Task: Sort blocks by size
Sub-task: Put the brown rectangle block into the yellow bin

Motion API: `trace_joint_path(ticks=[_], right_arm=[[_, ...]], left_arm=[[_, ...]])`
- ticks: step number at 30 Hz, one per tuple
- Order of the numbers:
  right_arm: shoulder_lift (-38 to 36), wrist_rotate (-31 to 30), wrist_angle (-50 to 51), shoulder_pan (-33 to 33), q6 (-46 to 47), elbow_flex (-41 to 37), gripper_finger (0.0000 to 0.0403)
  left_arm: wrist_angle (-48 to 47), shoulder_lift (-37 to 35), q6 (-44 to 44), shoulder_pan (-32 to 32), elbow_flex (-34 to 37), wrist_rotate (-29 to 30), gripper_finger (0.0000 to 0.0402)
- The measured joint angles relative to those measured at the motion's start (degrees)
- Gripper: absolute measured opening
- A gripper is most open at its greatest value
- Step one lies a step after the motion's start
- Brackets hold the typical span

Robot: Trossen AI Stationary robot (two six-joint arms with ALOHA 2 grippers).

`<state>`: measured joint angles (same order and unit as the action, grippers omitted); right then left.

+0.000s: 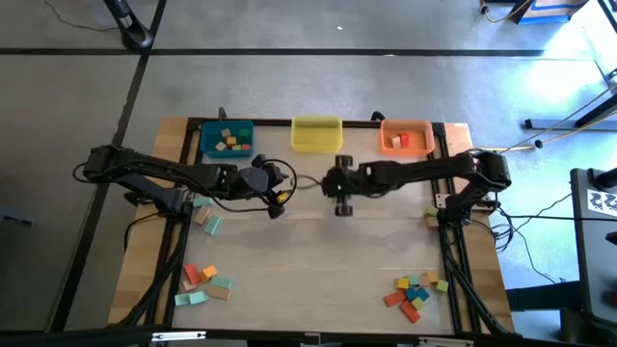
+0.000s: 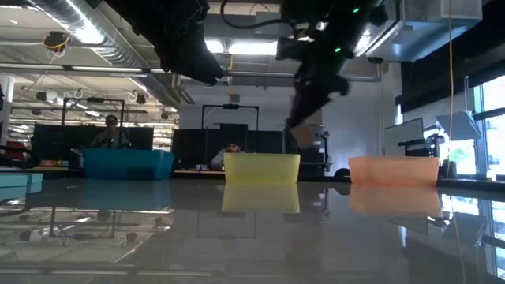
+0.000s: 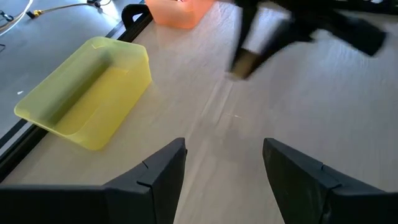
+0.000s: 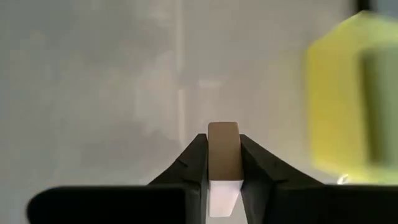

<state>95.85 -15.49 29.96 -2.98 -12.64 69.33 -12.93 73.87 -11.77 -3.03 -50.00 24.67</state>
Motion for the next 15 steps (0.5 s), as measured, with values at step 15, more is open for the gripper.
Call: trace_joint_path(ticks=[15], right_arm=[[0.0,6.2,-30.9,-17.3,-11.9,-4.6,0.0060]], left_arm=[[0.0,0.0,-1.6,0.1,0.0,0.0,0.0203]])
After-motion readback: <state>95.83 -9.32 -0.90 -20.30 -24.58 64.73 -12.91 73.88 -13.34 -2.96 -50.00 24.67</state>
